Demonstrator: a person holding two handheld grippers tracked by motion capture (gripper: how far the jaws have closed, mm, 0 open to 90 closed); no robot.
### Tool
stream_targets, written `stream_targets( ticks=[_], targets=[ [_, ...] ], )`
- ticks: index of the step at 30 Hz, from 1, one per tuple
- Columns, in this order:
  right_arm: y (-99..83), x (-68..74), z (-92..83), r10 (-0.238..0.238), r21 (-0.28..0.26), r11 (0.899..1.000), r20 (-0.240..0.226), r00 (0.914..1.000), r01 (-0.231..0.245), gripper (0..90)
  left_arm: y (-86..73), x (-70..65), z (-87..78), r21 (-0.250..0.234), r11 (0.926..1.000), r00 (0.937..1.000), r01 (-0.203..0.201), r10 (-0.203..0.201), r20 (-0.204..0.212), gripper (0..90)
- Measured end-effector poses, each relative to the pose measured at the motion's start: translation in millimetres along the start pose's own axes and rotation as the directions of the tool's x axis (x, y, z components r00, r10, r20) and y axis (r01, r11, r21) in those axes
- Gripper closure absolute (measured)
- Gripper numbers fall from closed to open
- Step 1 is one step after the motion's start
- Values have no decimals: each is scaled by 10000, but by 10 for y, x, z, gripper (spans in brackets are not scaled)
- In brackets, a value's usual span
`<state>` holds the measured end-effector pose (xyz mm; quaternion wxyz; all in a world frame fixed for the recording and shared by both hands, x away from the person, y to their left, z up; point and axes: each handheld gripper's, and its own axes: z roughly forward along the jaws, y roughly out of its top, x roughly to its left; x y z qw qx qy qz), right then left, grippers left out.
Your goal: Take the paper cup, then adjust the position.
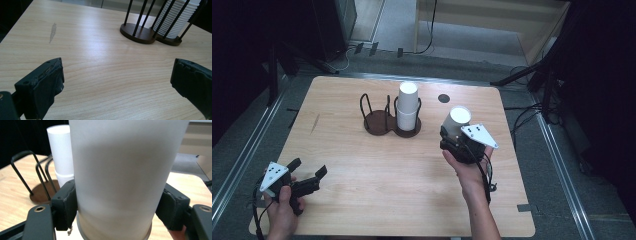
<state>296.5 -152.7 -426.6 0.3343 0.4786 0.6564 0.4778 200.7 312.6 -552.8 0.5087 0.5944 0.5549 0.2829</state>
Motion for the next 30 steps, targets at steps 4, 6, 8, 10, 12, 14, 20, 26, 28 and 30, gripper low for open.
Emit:
stream_targets(
  ticks=[4,6,8,10,12,14,20,26,28,30],
  targets=[
    [-145,-47,-38,128,239,9996,31,9999,-129,266,0,-5,0,45,10000,10000,-51,51,-5,0],
    [-200,-60,-54,81,296,9995,11,10000,-82,266,-1,-8,-2,40,10000,10000,-81,82,-56,0],
    [-259,-69,-77,51,360,9993,24,10000,-52,266,0,-16,-1,41,9999,9997,-124,124,-193,0],
    [-317,-78,-104,116,391,9992,43,9999,-118,266,6,-30,-4,88,9995,9993,-302,304,-205,0],
    [-377,-74,-138,236,360,9991,-71,9997,-233,262,16,-44,-1,193,9988,9988,-450,453,-202,0],
    [-437,-53,-164,81,424,9991,-92,9999,-77,257,51,-68,-3,454,9969,9979,-638,642,-85,0],
    [-579,5,-172,78,739,9972,-272,9996,-58,257,209,-237,49,469,9979,9971,-448,418,633,0],
    [-664,127,-150,-86,879,9960,-471,9989,127,261,302,-504,191,574,9959,9888,-703,619,1356,0],
    [-696,174,-137,-95,895,9959,-465,9989,137,262,310,-604,229,550,9956,9816,-765,655,1793,0],
    [-743,249,-132,-227,920,9954,-530,9983,275,264,313,-701,272,673,9924,9756,-1030,876,2014,0]
  ],
)
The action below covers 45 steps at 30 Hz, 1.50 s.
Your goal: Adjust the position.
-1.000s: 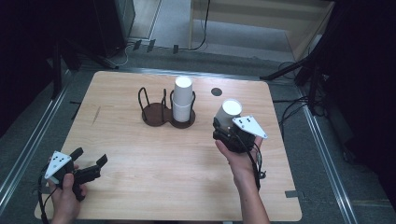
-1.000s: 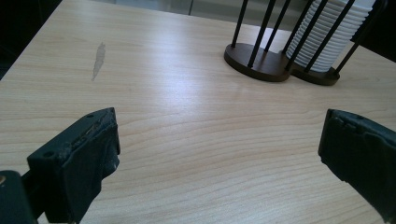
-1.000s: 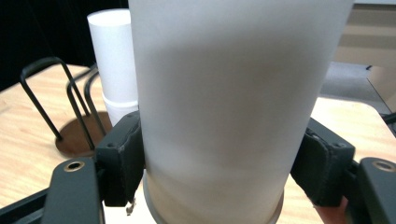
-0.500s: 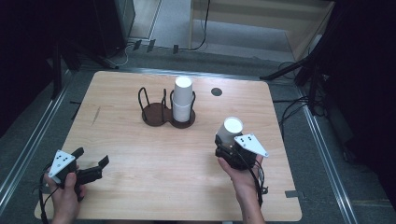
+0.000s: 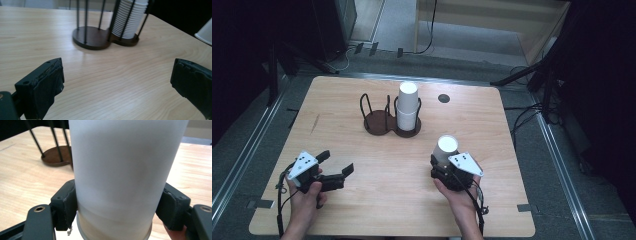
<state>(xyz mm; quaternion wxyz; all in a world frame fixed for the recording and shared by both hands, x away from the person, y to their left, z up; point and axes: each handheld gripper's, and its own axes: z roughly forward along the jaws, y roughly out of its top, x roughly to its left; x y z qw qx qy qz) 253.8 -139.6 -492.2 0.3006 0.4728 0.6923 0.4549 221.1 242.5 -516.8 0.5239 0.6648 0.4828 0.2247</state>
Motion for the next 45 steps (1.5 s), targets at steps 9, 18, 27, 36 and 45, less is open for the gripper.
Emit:
stream_targets(
  ticks=[9,18,27,36,45],
  targets=[
    [-83,347,57,-300,101,9995,-748,9968,308,280,152,-360,19,5,10000,9924,59,-59,1232,2],
    [-114,736,95,-1009,198,9942,-1617,9817,1054,285,170,-649,72,302,9985,9790,-455,385,2004,69],
    [-183,1007,84,-1474,251,9872,-2318,9615,1574,288,142,-780,127,406,9962,9685,-772,653,2401,124],
    [-250,1164,42,-1845,161,9802,-2877,9398,1974,288,152,-917,129,459,9910,9500,-1261,1073,2932,148],
    [-283,1238,14,-2336,-125,9702,-3141,9202,2421,287,170,-975,133,477,9877,9452,-1486,1277,3005,225]
  ],
)
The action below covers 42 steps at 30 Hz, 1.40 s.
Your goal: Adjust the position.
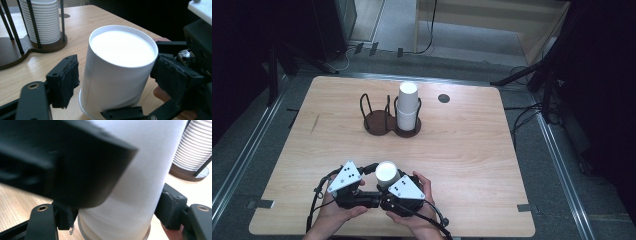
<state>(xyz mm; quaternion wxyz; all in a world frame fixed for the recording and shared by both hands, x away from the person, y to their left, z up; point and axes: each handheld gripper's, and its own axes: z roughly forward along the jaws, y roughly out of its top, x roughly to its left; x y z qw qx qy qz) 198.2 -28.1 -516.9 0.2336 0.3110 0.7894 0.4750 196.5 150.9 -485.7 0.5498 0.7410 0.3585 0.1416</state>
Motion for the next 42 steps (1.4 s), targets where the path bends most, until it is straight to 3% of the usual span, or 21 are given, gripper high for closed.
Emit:
stream_targets(
  ticks=[3,9,14,17,21,26,28,32,34,36,39,42],
  targets=[
    [-9,25,5,-125,-17,9999,18,9999,125,286,-1,6,-7,-13,10000,10000,4,-4,11,291],
    [-18,39,6,-339,-12,9994,113,9994,339,277,1,26,-29,-51,9999,9999,-158,158,-11,314],
    [-17,50,19,-220,-101,9997,254,9994,223,134,9,55,-55,-235,9997,10000,49,-51,-84,351],
    [-24,43,30,-195,-87,9998,237,9995,197,133,21,82,-88,-441,9987,9997,242,-242,10,353],
    [-23,35,21,-110,-179,9998,251,9996,115,165,28,100,-103,-485,9984,9995,300,-296,105,353],
    [-41,62,2,-784,-496,9955,418,9960,805,259,35,91,-93,-360,9990,9997,251,-249,54,336],
    [-45,62,1,-830,-493,9951,453,9955,852,268,42,92,-91,-289,9992,9996,276,-274,75,333],
    [-81,34,11,-1009,-423,9935,972,9901,1054,305,83,99,-109,-145,9988,9988,472,-471,97,363],
    [-85,36,11,-1274,-415,9903,1144,9852,1329,307,92,91,-97,53,9989,9989,461,-461,89,347],
    [-88,61,8,-1743,-394,9826,1410,9745,1815,307,98,85,-78,351,9981,9985,509,-516,182,283],
    [-99,114,12,-2608,-279,9624,1813,9482,2701,307,108,71,-59,617,9965,9982,556,-568,192,231],
    [-122,145,22,-3143,-234,9454,1996,9281,3252,307,131,73,-51,997,9925,9971,706,-729,203,217]
  ],
)
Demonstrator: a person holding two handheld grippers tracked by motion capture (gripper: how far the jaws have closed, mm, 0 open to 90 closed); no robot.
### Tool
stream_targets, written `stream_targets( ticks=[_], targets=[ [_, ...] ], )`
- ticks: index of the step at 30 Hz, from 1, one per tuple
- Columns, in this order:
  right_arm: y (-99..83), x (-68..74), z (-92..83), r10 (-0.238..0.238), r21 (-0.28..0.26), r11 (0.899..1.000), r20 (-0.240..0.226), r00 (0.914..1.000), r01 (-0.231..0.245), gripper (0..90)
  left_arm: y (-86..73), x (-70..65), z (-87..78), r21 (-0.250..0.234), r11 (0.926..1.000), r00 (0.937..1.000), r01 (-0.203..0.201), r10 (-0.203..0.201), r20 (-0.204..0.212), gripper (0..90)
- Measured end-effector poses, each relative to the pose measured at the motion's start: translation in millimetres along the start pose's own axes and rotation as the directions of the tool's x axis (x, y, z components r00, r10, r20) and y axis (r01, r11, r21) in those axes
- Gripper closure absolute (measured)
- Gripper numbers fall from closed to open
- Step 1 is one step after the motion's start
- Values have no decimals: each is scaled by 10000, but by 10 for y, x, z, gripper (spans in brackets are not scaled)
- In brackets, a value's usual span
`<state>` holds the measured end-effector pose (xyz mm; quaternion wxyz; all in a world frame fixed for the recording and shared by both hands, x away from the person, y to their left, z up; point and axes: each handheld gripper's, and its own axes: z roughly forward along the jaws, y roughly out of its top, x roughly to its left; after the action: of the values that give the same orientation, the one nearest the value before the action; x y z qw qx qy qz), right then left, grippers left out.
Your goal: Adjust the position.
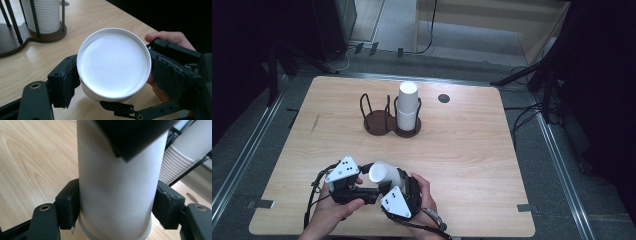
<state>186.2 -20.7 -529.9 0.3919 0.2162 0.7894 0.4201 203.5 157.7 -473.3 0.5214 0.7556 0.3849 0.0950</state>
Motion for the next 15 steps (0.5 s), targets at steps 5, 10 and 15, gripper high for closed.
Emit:
stream_targets(
  ticks=[5,10,15],
  targets=[
    [-24,61,8,-890,-21,9960,235,9958,891,306,13,37,12,655,9977,9998,184,-186,20,223],
    [-34,107,9,-1542,-11,9880,358,9874,1543,304,14,56,17,1021,9947,9999,139,-133,-70,258],
    [-47,116,12,-1741,-88,9846,433,9838,1746,304,13,56,10,1106,9938,9999,80,-70,-96,292]
  ],
)
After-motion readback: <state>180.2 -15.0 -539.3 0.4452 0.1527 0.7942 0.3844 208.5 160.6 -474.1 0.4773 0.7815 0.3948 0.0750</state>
